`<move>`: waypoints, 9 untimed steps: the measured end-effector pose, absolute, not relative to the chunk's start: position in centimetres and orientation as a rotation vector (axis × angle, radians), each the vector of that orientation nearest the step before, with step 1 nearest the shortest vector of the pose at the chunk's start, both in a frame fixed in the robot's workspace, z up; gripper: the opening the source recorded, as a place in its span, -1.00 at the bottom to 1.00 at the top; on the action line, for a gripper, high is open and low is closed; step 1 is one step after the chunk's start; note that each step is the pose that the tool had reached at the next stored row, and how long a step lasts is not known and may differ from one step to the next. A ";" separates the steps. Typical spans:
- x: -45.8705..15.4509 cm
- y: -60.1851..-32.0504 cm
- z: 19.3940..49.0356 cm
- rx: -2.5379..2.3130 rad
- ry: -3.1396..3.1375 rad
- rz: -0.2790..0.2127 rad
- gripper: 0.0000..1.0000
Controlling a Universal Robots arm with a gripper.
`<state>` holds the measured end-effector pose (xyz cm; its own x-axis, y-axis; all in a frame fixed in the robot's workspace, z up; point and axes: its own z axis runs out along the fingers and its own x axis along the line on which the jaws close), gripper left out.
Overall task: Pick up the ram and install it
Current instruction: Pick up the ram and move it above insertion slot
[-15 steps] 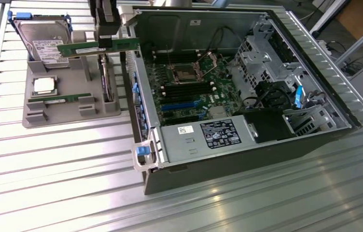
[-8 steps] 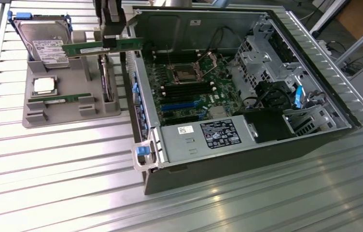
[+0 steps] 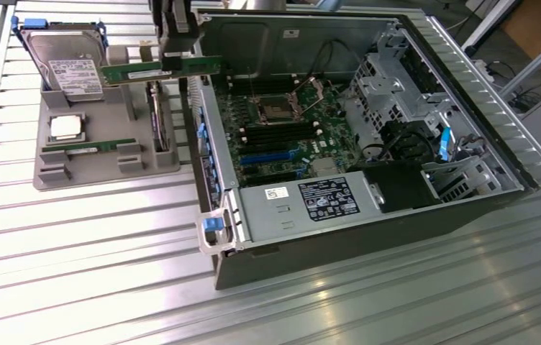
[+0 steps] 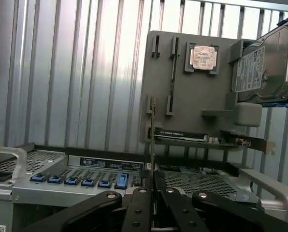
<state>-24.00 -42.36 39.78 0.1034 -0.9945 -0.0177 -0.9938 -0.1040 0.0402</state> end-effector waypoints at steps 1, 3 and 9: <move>-23.9 -42.4 39.8 2.320 -2.091 -0.063 -0.73; -23.7 -42.4 39.8 2.320 -2.090 -0.063 -0.73; -23.0 -42.4 39.8 2.320 -2.091 -0.063 -0.73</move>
